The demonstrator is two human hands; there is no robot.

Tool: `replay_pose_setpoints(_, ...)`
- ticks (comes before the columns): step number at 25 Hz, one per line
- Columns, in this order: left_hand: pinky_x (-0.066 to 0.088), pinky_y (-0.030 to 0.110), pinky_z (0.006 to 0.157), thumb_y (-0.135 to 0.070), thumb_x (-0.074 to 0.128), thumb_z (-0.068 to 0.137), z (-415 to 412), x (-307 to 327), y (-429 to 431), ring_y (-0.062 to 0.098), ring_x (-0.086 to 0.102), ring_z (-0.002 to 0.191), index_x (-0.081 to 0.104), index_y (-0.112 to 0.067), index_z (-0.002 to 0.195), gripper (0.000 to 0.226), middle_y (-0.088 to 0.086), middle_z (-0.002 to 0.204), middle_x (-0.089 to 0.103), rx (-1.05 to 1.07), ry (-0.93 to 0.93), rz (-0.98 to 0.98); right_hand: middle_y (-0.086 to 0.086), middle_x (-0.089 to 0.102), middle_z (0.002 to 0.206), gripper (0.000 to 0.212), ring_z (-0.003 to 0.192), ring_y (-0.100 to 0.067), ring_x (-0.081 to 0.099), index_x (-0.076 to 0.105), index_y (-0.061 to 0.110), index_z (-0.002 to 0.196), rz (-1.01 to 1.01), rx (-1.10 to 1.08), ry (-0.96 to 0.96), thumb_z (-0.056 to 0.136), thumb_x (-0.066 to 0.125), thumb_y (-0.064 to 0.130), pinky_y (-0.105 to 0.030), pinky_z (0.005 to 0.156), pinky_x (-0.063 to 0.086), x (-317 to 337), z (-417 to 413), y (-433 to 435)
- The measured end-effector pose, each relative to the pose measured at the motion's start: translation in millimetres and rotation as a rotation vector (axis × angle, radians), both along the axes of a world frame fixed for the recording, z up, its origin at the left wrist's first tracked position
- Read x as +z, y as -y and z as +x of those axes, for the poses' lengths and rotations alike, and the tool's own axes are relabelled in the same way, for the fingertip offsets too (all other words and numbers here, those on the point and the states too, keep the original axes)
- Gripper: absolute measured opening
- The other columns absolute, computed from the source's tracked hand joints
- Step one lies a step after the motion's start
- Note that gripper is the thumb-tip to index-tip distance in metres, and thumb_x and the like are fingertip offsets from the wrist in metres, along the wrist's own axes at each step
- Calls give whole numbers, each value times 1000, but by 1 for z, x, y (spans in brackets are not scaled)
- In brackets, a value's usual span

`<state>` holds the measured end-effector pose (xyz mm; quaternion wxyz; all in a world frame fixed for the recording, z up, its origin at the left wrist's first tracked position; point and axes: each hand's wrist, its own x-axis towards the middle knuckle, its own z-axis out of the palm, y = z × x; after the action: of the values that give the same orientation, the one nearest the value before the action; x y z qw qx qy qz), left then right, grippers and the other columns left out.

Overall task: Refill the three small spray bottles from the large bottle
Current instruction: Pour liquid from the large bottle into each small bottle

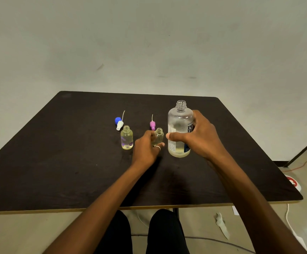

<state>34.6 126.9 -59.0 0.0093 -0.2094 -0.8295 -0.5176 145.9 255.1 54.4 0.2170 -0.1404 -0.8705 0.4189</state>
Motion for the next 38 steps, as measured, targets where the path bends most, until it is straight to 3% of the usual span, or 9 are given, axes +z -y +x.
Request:
replay_pose_setpoints(6, 53, 12, 79, -23, 87, 74, 16, 29, 57, -1, 68, 91, 68, -22, 109, 40, -11, 98, 72, -9, 51, 46, 19, 63, 103, 67, 94, -4, 63, 52, 37, 117, 37, 34, 5, 60, 87, 44, -34, 86, 56, -5, -2, 1)
replay_pose_setpoints(12, 55, 19, 89, -24, 86, 74, 34, 49, 110, -1, 70, 96, 69, -21, 122, 52, -9, 105, 75, -35, 48, 57, 18, 63, 105, 70, 95, -6, 62, 51, 38, 121, 128, 107, 32, 61, 87, 42, -25, 79, 52, -11, -3, 14)
replay_pose_setpoints(14, 56, 23, 91, -23, 85, 75, 41, 48, 117, -1, 70, 98, 67, -22, 126, 54, -9, 109, 75, -49, 57, 66, 16, 63, 106, 70, 96, -8, 61, 51, 38, 121, 185, 127, 36, 61, 87, 41, -29, 80, 53, -14, -3, 20)
replay_pose_setpoints(17, 55, 17, 88, -19, 85, 76, 47, 46, 119, -4, 69, 96, 67, -22, 127, 55, -10, 107, 75, -42, 72, 103, 16, 63, 105, 71, 95, -13, 61, 51, 40, 122, 262, 131, 34, 60, 85, 40, -36, 82, 54, -18, -4, 25)
replay_pose_setpoints(21, 48, 4, 80, -16, 85, 75, 49, 44, 115, -10, 67, 93, 66, -22, 128, 56, -9, 107, 75, -56, 73, 103, 17, 63, 98, 67, 87, -8, 61, 52, 42, 119, 353, 125, 26, 61, 83, 39, -31, 76, 54, -20, -4, 26)
replay_pose_setpoints(38, 48, 4, 82, -23, 86, 74, 44, 48, 119, -10, 68, 93, 66, -26, 128, 58, -12, 106, 75, -72, 32, 73, 4, 57, 105, 76, 92, -19, 56, 42, 43, 134, 705, 66, 103, 67, 77, 43, -38, 73, 55, -24, -4, 33)
